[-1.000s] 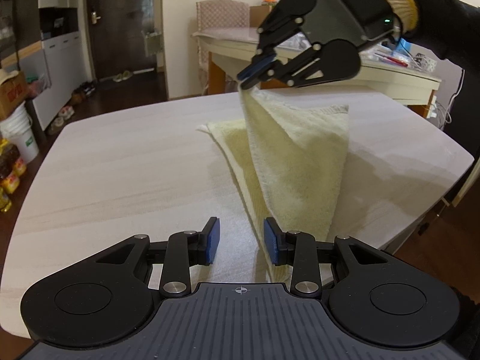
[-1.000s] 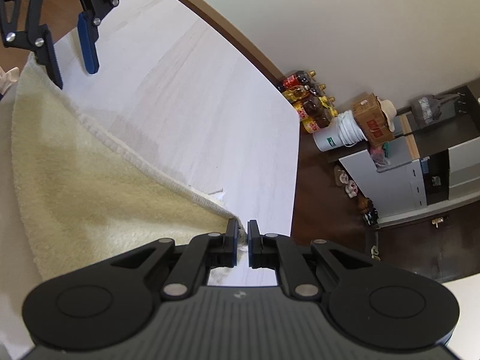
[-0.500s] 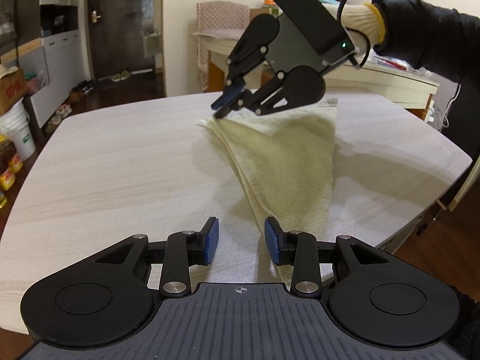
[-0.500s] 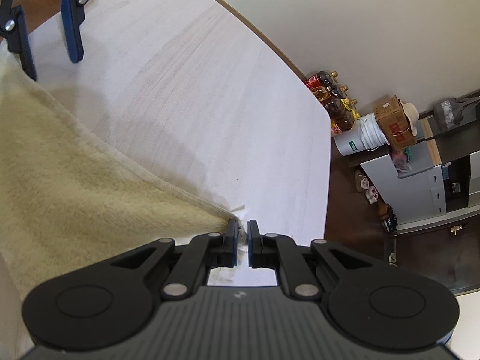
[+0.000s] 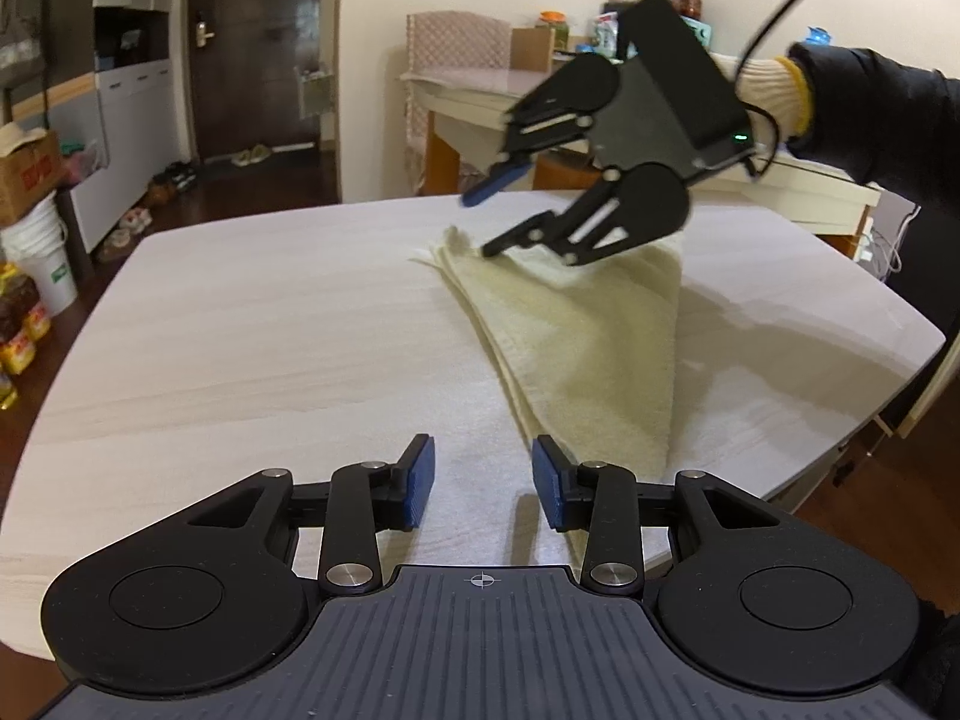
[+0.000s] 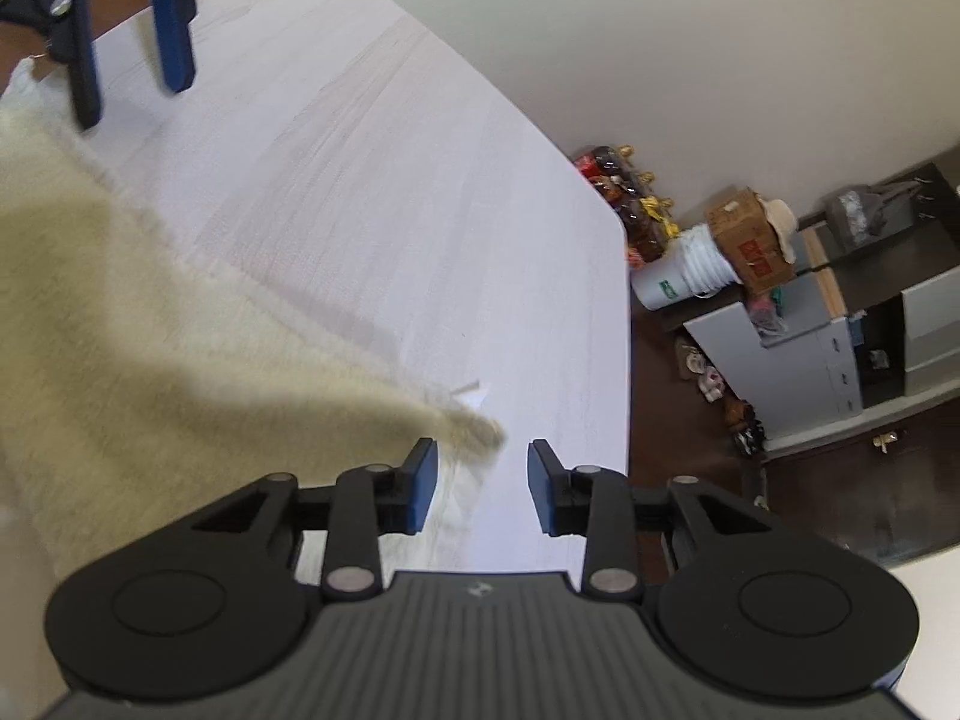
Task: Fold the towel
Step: 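Open both grippers and withdraw from the folded triangle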
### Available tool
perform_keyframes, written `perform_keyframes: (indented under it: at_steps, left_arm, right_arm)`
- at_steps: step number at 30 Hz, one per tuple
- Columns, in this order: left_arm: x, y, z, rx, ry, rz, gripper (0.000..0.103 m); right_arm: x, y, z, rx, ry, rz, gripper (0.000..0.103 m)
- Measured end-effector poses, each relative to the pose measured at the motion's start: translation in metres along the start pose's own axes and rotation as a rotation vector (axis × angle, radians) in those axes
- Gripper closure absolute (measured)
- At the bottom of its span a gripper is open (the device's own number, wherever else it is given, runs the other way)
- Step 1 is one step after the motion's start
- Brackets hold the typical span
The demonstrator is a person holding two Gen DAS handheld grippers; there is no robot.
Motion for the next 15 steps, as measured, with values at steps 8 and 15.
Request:
perform_keyframes:
  at_steps: [8,15]
  left_arm:
    - [0.006,-0.015,-0.016,-0.014,-0.022,0.027,0.063]
    - [-0.004,-0.037,-0.045,-0.034,-0.004,0.025,0.062]
  right_arm:
    - [0.059,-0.004,-0.01,-0.267,0.034,0.032,0.068]
    - [0.121,-0.04,-0.074,-0.636,-0.016,0.112,0.075]
Point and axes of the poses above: each gripper's, at about its wrist camera, not at the fingertips, and x roughly against the way its jaws point, z to its right, y to its underside, the point moved 10 cm from there along -x, roughly the way its jaws point, and after that the axes turned 2 degrees about -z, right-handed, at the moved point
